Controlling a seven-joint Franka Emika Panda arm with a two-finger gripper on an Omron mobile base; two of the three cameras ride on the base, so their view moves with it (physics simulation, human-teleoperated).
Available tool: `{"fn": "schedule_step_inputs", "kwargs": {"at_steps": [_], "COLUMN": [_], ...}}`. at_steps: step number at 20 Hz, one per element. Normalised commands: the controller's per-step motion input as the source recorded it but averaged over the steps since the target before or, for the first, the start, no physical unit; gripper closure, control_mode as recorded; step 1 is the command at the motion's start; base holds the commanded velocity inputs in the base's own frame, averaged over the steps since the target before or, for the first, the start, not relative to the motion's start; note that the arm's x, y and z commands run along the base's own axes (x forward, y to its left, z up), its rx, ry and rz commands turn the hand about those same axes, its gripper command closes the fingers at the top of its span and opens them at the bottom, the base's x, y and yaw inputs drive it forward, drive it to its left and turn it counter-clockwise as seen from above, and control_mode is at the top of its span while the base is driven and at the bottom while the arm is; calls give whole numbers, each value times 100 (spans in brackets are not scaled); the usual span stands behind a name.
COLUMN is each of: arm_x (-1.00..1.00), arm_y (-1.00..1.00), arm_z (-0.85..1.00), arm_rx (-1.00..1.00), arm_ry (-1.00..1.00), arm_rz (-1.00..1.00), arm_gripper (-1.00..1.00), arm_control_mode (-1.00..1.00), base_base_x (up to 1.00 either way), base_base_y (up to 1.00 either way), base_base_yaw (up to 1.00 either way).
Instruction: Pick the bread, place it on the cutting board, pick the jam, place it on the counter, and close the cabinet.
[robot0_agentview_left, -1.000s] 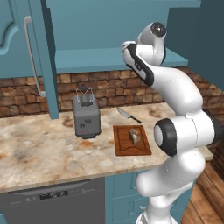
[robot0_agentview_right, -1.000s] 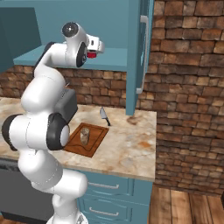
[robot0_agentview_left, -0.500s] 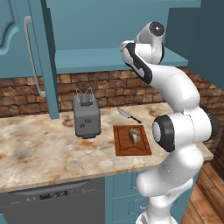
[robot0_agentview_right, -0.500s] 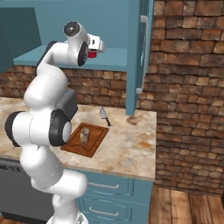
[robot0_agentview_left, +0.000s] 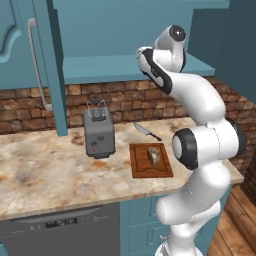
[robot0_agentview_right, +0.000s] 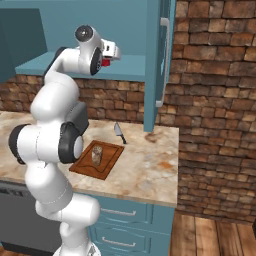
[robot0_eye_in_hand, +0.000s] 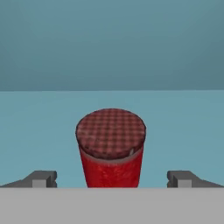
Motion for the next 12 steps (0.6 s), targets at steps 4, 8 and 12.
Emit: {"fn": "schedule_step_inputs", "kwargs": {"at_steps": [4, 8, 12], "arm_x": [12, 12, 11], "arm_y": [1, 1, 0], "arm_z": [-9, -8, -4], "arm_rx": [0, 0, 0], "arm_ry": [0, 0, 0], "arm_rz": [1, 1, 1], "arm_gripper": [-100, -100, -100], "arm_control_mode": [-100, -100, -100], "base_base_x": [0, 0, 0], "base_base_y": [0, 0, 0], "base_base_yaw": [0, 0, 0]}}
